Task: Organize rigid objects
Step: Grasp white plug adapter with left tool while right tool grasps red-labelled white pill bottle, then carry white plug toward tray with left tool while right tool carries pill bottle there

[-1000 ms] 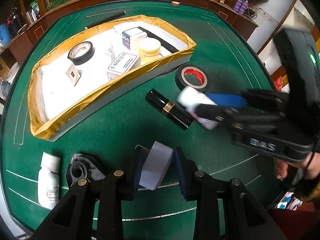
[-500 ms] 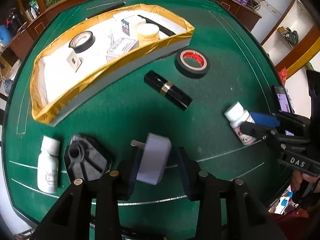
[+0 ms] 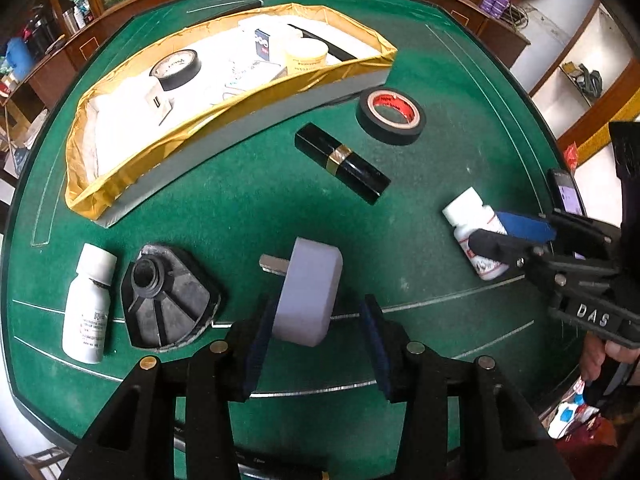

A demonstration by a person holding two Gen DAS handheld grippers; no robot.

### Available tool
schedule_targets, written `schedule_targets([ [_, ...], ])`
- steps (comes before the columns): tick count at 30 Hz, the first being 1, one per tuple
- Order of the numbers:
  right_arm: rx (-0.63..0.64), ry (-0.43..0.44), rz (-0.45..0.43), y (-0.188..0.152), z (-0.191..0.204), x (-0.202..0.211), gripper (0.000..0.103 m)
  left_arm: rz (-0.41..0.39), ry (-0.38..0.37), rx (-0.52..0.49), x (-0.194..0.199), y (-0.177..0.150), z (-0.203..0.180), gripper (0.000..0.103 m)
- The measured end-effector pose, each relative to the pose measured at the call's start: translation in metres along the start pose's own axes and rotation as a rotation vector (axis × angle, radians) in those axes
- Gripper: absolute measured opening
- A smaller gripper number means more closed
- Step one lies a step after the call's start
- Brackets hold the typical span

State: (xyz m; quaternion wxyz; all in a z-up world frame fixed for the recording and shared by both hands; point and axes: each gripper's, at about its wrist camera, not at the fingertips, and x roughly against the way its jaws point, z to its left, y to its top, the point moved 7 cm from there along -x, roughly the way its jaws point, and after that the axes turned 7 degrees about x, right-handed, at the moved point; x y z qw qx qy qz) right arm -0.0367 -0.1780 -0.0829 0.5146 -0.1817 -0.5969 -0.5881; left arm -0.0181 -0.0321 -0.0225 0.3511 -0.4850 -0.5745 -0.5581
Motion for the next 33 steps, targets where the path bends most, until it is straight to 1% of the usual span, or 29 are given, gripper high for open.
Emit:
schedule_targets([
  [2,0.001,0.000,0.004,0.000,0.001,-0.001,0.035,-0.005,-0.003,-0.001,-0.001,0.001,0.001,0.047],
  [4,0.003,-0.004,0.005,0.000,0.001,-0.002,0.035,-0.003,-0.007,-0.009,-0.003,0.003,-0.001,0.041],
  [5,0.004,-0.007,0.005,-0.001,0.002,-0.002,0.035,-0.001,-0.006,-0.014,-0.004,0.003,-0.001,0.030],
  [6,0.004,-0.008,0.004,-0.001,0.001,-0.002,0.035,0.000,-0.006,-0.020,-0.005,0.005,-0.003,0.027],
  [13,-0.018,0.010,0.008,0.000,-0.001,-0.002,0.034,-0.006,-0.035,-0.042,-0.003,0.008,-0.012,0.026],
  [21,-0.030,0.033,0.026,0.000,-0.001,-0.004,0.035,-0.017,-0.052,-0.027,0.001,0.016,-0.014,0.025],
  [33,-0.038,0.014,0.030,0.001,0.003,-0.001,0.034,-0.038,-0.088,-0.017,0.008,0.018,-0.012,0.025],
])
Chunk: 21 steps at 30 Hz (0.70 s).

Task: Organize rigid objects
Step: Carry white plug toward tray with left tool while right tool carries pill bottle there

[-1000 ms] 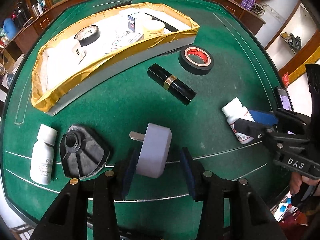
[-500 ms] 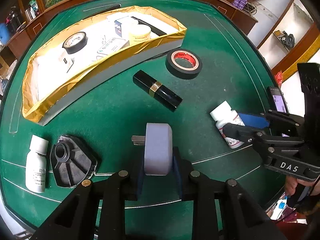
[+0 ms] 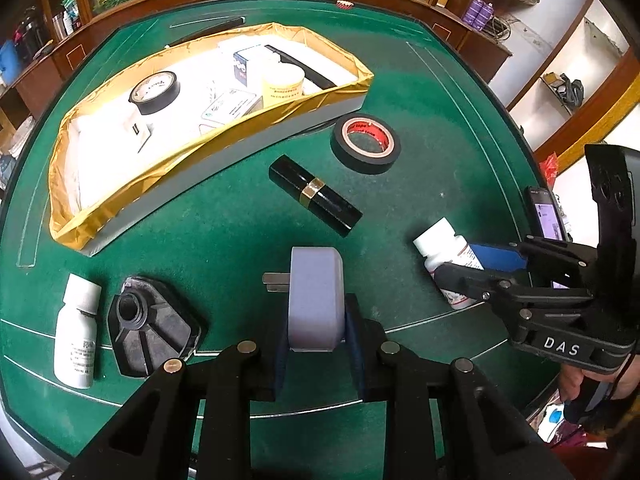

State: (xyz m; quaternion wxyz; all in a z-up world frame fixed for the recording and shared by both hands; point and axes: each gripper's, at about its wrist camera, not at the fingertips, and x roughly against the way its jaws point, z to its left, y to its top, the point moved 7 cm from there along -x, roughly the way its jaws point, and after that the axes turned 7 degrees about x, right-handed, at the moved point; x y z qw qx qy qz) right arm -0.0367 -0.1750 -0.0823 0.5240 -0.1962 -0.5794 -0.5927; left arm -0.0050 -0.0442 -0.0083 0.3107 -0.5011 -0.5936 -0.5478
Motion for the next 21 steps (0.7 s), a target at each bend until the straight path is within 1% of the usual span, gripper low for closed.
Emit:
schedule_targets([
  [11,0.007,-0.020,-0.011,0.005,0.007,0.007,0.035,-0.030,-0.037,-0.005,0.011,0.016,-0.003,0.025],
  [21,0.030,-0.041,-0.032,0.020,0.017,0.016,0.035,-0.089,-0.060,0.029,0.032,0.040,0.011,0.025],
])
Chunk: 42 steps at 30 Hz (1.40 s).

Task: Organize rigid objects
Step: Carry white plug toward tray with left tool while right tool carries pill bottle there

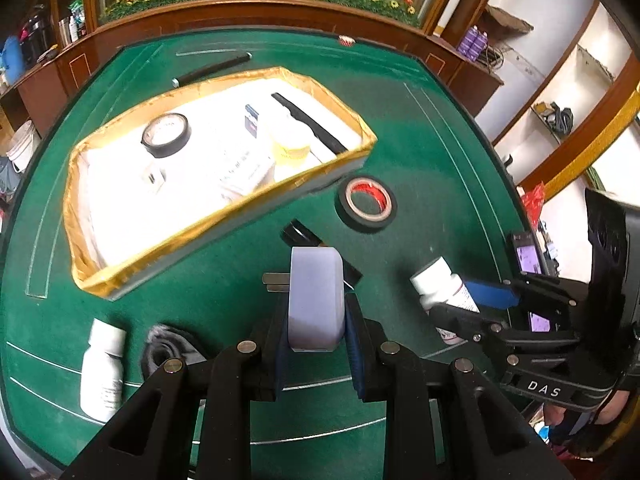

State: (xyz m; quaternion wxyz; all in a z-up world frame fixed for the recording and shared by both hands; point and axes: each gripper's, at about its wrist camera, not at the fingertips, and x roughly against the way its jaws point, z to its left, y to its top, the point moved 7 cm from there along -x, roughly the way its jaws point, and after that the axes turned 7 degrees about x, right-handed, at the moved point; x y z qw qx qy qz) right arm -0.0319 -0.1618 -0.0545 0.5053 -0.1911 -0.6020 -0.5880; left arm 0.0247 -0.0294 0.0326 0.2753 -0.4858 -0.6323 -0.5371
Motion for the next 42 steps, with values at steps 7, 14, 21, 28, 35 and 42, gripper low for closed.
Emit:
schedule_targets([
  [7,0.037,-0.003,-0.021,0.017,0.012,0.005,0.035,-0.045,-0.001,0.026,0.015,0.017,0.016,0.025],
  [14,0.063,-0.012,-0.024,0.034,0.023,0.001,0.035,-0.079,0.044,0.136,0.023,0.049,0.066,0.025],
  [21,0.088,-0.028,-0.030,0.049,0.031,0.000,0.035,-0.038,0.106,0.273,0.003,0.070,0.131,0.025],
  [28,0.092,-0.039,-0.061,0.080,0.030,0.007,0.035,0.005,0.118,0.286,-0.024,0.078,0.148,0.025],
  [35,0.108,0.006,-0.068,0.121,0.045,-0.006,0.035,0.043,0.106,0.295,-0.052,0.085,0.156,0.025],
  [42,0.110,0.080,-0.022,0.143,0.071,-0.040,0.035,0.039,0.104,0.279,-0.066,0.108,0.160,0.025],
])
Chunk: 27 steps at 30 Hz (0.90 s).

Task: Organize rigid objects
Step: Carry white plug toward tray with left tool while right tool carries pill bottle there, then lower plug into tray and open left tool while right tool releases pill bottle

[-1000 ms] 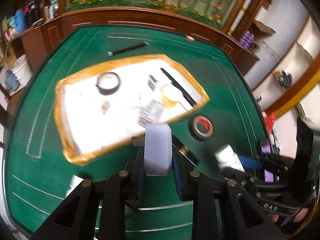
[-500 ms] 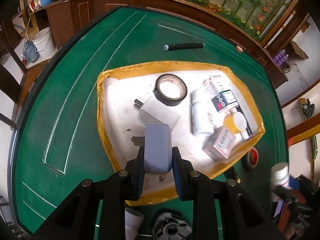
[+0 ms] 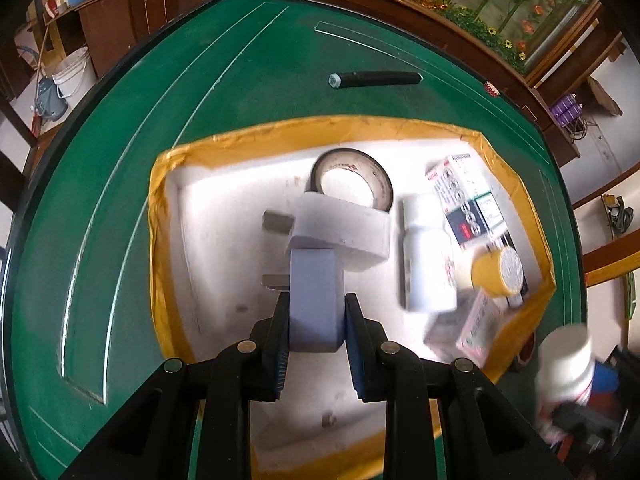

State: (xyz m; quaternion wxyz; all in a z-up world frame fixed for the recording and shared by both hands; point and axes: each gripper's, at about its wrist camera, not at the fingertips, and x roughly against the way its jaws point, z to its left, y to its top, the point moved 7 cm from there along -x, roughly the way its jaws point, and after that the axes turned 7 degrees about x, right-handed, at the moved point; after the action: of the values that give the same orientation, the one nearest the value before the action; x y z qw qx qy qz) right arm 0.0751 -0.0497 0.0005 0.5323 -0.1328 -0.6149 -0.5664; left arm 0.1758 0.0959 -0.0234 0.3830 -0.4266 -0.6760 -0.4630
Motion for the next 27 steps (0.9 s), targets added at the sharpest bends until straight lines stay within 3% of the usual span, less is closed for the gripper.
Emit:
schedule_targets([
  [10,0.014,0.089,0.088,0.019,0.028,-0.069,0.035,-0.013,0.001,0.028,0.002,0.016,0.025,0.025],
  [17,0.034,0.042,0.139,0.022,0.025,-0.110,0.035,-0.029,0.018,-0.001,0.001,0.019,0.023,0.025],
  [27,0.029,-0.020,0.113,0.028,0.008,-0.120,0.035,-0.039,0.032,-0.013,-0.001,0.023,0.022,0.025],
])
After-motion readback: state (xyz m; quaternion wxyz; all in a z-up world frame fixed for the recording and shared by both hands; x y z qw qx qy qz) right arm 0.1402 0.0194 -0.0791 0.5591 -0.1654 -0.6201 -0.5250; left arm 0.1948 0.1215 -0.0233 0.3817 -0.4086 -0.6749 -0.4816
